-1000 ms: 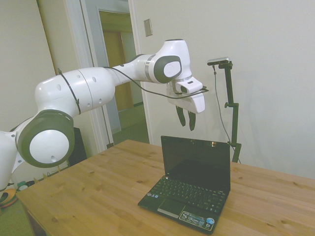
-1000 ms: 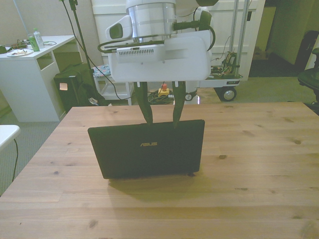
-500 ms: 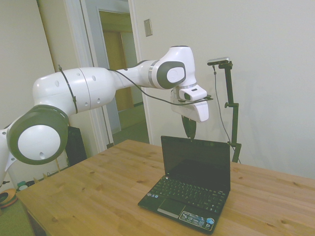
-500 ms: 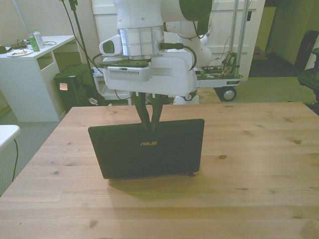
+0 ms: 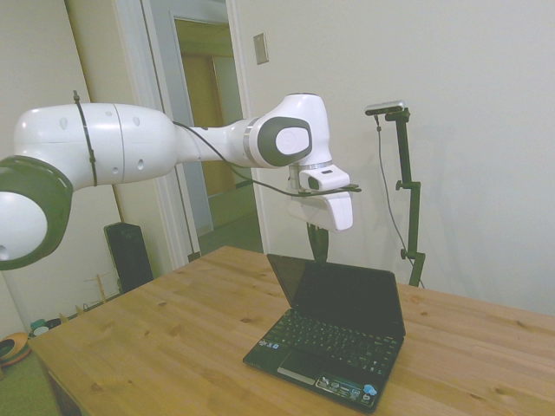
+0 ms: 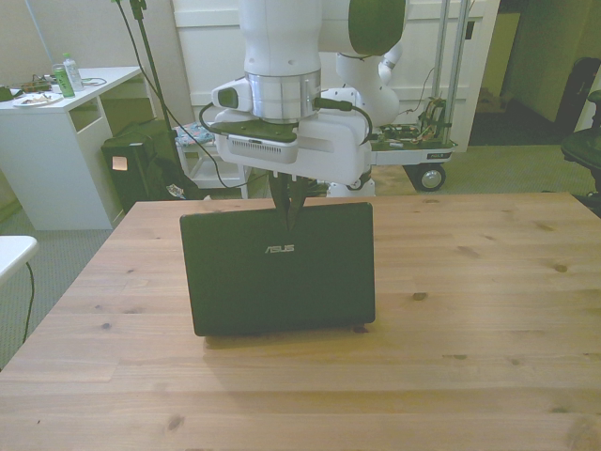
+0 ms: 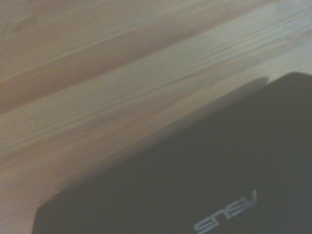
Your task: Close the laptop
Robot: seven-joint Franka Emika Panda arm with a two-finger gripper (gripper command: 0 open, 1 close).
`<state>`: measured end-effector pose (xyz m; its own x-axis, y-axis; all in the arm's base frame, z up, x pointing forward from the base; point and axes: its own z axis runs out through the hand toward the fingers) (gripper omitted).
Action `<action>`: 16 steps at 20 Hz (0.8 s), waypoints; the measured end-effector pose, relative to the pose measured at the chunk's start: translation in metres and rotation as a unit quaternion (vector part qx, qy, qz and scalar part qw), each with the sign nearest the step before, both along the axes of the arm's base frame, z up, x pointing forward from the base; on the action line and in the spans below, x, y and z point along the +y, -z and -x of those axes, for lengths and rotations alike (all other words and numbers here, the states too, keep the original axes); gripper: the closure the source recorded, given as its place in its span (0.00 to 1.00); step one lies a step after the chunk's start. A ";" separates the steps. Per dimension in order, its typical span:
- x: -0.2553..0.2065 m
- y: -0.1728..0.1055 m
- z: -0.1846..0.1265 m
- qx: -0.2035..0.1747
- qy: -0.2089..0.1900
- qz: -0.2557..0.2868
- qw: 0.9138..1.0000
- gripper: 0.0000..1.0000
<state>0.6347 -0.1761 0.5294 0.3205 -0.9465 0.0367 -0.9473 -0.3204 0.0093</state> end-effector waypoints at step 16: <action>0.014 0.108 0.042 0.056 0.017 0.019 0.998 1.00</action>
